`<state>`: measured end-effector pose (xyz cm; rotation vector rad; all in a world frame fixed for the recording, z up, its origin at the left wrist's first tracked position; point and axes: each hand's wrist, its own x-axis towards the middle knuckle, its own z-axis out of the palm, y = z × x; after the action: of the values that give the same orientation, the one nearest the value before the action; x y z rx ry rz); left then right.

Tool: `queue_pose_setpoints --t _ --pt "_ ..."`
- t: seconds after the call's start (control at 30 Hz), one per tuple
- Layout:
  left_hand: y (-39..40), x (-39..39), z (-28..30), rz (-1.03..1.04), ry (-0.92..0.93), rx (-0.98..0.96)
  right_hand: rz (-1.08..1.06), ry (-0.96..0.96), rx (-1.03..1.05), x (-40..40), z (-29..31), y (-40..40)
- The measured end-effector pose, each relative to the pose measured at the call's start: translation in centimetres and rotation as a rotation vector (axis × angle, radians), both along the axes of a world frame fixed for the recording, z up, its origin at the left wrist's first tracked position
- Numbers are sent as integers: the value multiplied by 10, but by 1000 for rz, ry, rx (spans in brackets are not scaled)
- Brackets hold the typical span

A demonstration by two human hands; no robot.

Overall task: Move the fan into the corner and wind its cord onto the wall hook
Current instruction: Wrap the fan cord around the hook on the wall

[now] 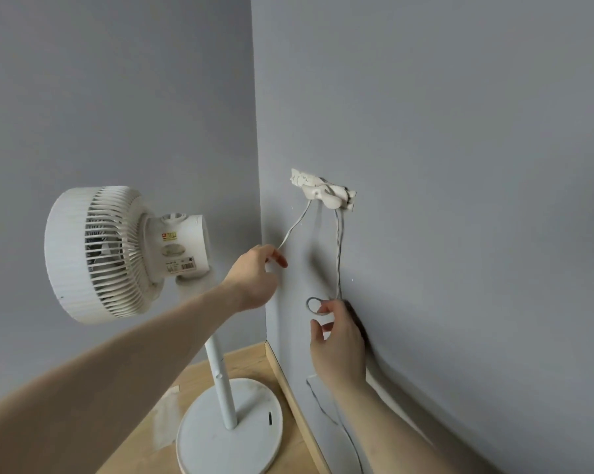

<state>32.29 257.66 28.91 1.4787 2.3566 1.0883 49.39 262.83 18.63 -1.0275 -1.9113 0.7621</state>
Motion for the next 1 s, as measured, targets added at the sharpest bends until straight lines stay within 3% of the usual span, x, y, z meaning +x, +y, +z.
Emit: queue_pose_setpoints --t 0.3,0.57,0.8,1.0 --pt "-4 1 10 44 -62 -32 73 310 -62 -5 14 -1" --pt "-2 10 16 76 -169 21 168 501 -258 -10 11 -10" --pt "-5 4 24 104 -138 14 99 334 -294 -8 -1 8" --pt "-1 5 20 80 -110 8 51 175 -150 -23 -1 3"
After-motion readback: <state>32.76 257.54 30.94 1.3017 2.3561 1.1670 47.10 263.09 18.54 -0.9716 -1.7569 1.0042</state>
